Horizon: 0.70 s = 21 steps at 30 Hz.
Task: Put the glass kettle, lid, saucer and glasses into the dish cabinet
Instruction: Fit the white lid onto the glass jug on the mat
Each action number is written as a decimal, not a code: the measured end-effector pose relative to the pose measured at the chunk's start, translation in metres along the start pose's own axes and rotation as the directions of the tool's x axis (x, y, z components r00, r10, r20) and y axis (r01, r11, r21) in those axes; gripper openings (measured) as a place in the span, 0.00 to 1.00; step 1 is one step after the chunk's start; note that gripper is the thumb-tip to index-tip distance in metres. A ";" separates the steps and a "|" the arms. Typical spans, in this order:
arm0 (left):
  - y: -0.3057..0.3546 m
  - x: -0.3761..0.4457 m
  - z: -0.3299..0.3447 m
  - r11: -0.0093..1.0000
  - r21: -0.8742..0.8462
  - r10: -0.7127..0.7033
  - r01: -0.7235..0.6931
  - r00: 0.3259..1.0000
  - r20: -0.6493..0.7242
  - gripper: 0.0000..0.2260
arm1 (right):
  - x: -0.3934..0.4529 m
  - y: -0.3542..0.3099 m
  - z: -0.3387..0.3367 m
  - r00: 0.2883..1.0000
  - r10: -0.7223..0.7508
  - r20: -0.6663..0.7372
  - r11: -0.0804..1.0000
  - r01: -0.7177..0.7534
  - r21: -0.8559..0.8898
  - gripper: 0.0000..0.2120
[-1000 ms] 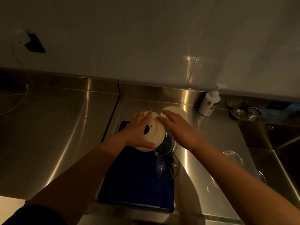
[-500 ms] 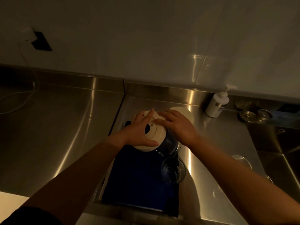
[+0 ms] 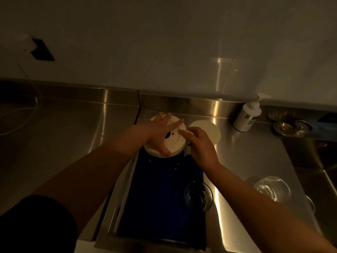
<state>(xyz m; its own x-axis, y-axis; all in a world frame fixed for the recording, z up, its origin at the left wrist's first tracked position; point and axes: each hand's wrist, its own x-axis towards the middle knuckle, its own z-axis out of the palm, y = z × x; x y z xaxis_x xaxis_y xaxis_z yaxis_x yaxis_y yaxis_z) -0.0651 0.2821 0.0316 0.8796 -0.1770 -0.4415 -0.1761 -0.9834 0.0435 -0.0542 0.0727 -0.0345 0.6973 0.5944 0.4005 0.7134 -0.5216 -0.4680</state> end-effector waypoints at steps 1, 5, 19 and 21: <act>0.003 0.004 0.002 1.000 0.010 0.009 -0.009 1.000 0.019 0.56 | -0.004 0.002 0.003 1.000 0.021 -0.007 1.000 -0.021 0.014 0.23; 0.009 0.013 0.012 0.999 0.004 0.039 -0.039 0.996 0.078 0.56 | -0.016 0.007 0.007 0.995 0.088 0.037 0.996 -0.089 0.029 0.25; 0.022 -0.018 0.043 0.997 0.000 0.081 -0.082 0.984 -0.158 0.45 | -0.025 -0.026 -0.026 0.994 0.056 0.099 0.995 -0.063 0.072 0.21; 0.033 -0.032 0.063 0.993 -0.029 0.100 -0.110 0.966 -0.237 0.42 | -0.044 -0.036 -0.036 0.983 0.061 0.176 0.991 -0.080 0.104 0.19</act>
<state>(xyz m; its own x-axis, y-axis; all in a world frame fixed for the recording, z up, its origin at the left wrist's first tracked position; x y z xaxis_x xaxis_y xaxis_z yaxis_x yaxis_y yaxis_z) -0.1268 0.2580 -0.0089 0.9372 -0.2788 -0.2094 -0.2588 -0.9587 0.1181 -0.1079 0.0435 -0.0065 0.7163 0.6600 0.2265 0.6444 -0.5012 -0.5775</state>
